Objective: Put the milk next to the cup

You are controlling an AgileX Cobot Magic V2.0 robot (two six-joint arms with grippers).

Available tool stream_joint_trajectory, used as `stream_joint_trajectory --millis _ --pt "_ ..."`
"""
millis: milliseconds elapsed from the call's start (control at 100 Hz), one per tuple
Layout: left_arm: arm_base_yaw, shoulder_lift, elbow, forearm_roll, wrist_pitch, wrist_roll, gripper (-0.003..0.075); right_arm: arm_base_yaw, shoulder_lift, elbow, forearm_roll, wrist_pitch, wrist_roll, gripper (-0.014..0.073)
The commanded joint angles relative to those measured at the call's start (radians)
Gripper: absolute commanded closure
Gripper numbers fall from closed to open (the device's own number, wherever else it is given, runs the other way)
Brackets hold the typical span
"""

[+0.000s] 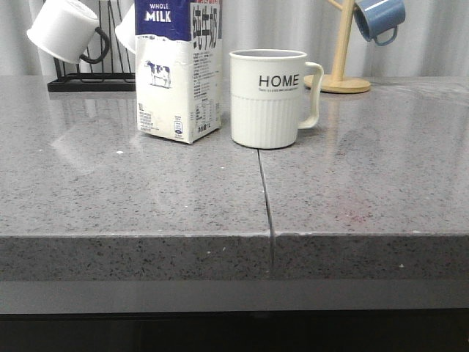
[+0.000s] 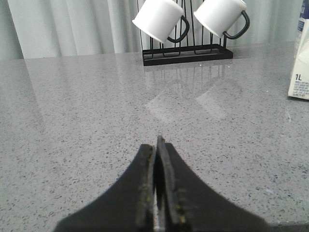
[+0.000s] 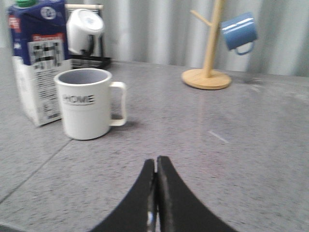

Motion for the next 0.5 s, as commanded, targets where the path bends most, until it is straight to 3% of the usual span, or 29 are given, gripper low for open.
stream_joint_trajectory --millis 0,150,240,350,490 --pt "0.0 -0.03 0.045 -0.007 -0.074 -0.01 0.0741 -0.081 0.009 -0.005 -0.005 -0.113 -0.009 0.066" --pt "0.0 -0.03 0.045 -0.007 -0.074 -0.01 0.0741 -0.23 -0.01 0.103 0.122 -0.261 -0.086 0.066" --pt "0.0 -0.03 0.045 -0.007 -0.074 -0.01 0.0741 -0.288 -0.074 0.15 0.122 -0.29 -0.104 0.066" --pt "0.0 -0.03 0.045 -0.007 -0.074 -0.01 0.0741 -0.326 -0.124 0.209 0.122 -0.277 -0.084 0.066" --pt "0.0 -0.03 0.045 -0.007 -0.074 -0.01 0.0741 -0.332 -0.175 0.206 0.105 -0.124 -0.084 0.066"
